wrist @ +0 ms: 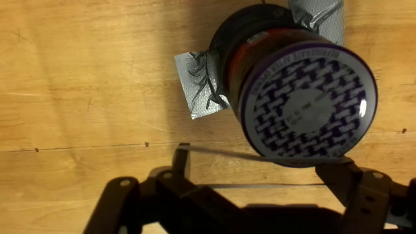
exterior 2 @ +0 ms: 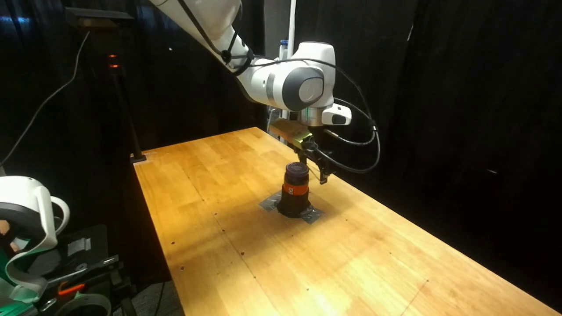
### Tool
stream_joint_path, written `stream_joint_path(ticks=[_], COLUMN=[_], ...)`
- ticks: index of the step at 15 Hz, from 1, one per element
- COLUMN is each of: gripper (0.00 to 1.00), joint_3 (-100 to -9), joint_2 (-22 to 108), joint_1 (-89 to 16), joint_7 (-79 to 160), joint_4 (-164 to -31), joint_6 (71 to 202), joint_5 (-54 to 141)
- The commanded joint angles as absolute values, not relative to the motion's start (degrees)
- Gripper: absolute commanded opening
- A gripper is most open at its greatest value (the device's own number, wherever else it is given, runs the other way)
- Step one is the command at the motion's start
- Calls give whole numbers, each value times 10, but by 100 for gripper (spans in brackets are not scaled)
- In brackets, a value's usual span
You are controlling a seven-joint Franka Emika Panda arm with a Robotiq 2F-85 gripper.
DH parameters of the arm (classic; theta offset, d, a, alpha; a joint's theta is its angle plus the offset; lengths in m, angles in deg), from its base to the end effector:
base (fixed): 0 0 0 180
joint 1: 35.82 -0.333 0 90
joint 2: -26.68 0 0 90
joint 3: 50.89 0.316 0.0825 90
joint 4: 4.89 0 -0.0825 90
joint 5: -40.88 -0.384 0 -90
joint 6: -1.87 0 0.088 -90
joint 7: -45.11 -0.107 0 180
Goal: Put the rubber band on the jar.
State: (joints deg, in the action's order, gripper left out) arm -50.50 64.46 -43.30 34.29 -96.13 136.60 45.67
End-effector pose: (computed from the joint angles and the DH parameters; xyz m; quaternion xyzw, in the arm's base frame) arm 0.7009 0.0950 0.2569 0.9983 0.0014 0.0539 0.0206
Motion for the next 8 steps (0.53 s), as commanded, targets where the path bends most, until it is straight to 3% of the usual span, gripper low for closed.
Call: stream_joint_path(ticks=[1,8], gripper=[100,100], joint_3=[-497,-473], joint_2=[643,565], joint_1=[-424,-401], joint_7=[367,427], joint_4=[-959,-1049], joint_6=[1328,1296], joint_5=[441,407])
